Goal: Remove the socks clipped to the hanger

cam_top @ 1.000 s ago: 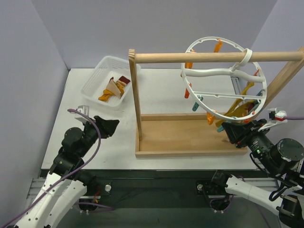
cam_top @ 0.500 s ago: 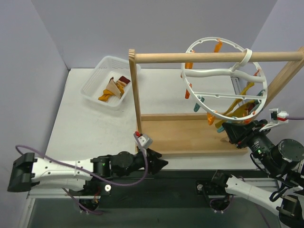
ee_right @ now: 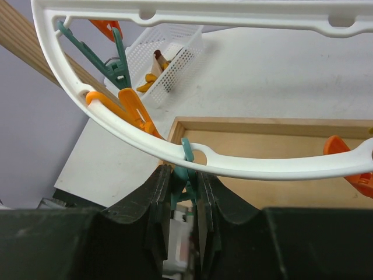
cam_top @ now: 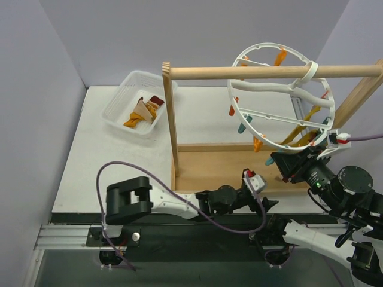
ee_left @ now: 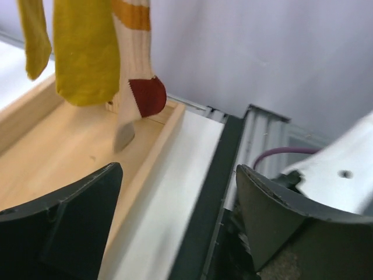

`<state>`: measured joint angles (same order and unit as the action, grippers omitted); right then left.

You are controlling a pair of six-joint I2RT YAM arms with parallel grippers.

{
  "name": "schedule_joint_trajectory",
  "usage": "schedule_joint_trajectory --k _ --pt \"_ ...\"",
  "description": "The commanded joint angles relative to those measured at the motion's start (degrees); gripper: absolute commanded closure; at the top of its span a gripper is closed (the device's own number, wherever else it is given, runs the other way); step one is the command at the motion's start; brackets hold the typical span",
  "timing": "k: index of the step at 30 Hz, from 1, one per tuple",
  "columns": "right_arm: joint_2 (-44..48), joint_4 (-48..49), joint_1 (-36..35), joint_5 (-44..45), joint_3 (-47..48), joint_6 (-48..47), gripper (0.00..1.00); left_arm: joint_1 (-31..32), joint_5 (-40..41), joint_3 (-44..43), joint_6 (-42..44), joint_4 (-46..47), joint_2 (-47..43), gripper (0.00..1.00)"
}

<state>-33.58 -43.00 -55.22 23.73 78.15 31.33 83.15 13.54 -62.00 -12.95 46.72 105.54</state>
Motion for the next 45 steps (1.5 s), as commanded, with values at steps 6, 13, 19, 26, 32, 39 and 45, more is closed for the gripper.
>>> schedule_joint_trajectory --k 6,13,19,26,32,39,45 --pt "-0.7 -1.03 -0.5 -1.31 1.66 2.07 0.96 -0.71 1.75 -16.65 15.5 9.88 16.18 0.03" --pt "-1.39 -0.94 -0.5 -1.75 1.83 2.68 0.96 -0.71 8.94 -28.34 16.64 9.97 25.41 0.03" --pt "-1.57 -0.94 -0.5 -2.54 1.92 3.47 0.96 -0.89 10.54 -35.47 18.93 8.04 28.67 0.41" --pt "-1.58 -0.94 -0.5 -3.33 1.04 3.91 0.85 -0.89 7.64 -29.95 18.06 7.69 22.45 1.0" --pt "0.45 -1.64 -0.5 -3.42 -1.68 5.05 0.65 -0.45 3.16 -15.45 13.84 8.13 10.49 1.0" --pt "1.76 -5.59 -0.5 -4.3 -1.95 6.46 0.33 -0.27 -4.83 -5.42 6.45 4.35 -2.24 1.0" --pt "2.73 -11.57 -0.5 -7.54 -0.19 8.3 0.24 -0.27 -11.78 -1.11 2.93 -0.13 -8.58 1.0"
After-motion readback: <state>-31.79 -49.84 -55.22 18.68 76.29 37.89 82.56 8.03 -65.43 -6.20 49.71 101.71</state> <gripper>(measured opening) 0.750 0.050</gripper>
